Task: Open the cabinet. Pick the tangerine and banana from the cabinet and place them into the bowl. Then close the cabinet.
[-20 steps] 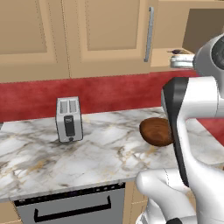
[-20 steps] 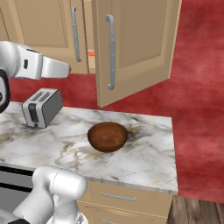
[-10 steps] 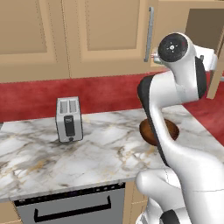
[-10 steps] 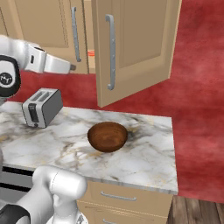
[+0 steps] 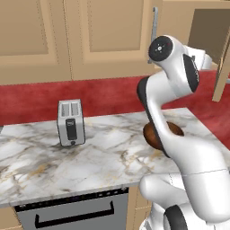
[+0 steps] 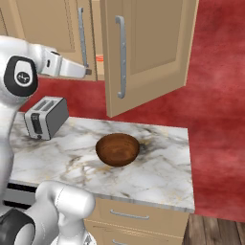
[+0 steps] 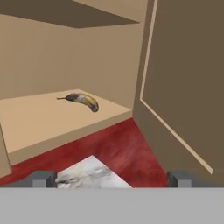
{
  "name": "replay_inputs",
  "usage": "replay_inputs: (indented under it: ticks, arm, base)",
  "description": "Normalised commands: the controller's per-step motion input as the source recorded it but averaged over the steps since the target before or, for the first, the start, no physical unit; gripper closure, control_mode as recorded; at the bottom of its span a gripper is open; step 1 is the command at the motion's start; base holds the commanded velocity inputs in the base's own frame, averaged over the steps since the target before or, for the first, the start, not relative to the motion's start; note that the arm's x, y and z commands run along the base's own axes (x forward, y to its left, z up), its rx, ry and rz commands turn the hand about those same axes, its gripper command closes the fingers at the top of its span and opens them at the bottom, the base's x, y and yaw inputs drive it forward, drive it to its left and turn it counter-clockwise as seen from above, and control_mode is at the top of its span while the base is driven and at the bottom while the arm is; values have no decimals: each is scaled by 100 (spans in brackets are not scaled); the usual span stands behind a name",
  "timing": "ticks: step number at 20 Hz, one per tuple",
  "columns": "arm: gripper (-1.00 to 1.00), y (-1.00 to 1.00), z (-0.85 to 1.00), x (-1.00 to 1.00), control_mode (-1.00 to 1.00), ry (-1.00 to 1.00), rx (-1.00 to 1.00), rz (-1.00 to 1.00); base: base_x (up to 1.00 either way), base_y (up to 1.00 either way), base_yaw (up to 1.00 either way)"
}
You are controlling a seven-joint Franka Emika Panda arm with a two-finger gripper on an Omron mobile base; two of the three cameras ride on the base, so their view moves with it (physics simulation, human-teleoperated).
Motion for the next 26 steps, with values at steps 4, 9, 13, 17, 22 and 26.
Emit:
replay_inputs:
  ticks: [4,9,13,17,22,26]
  arm:
    - [-100,-36,0,18,-100,0,-5,-7]
    - [-100,-41,-4,18,-100,0,-6,-9]
    - [-100,-39,-6,17,-100,0,-5,-12]
    - [-100,-48,0,2,-100,0,-5,-16]
    - [-100,-52,0,0,-100,0,-4,-18]
    - [-100,-52,0,0,-100,0,-3,-18]
  base:
    - [0,0,0]
    - [0,0,0]
    - [0,0,0]
    - [0,0,0]
    - [0,0,0]
    - [0,0,0]
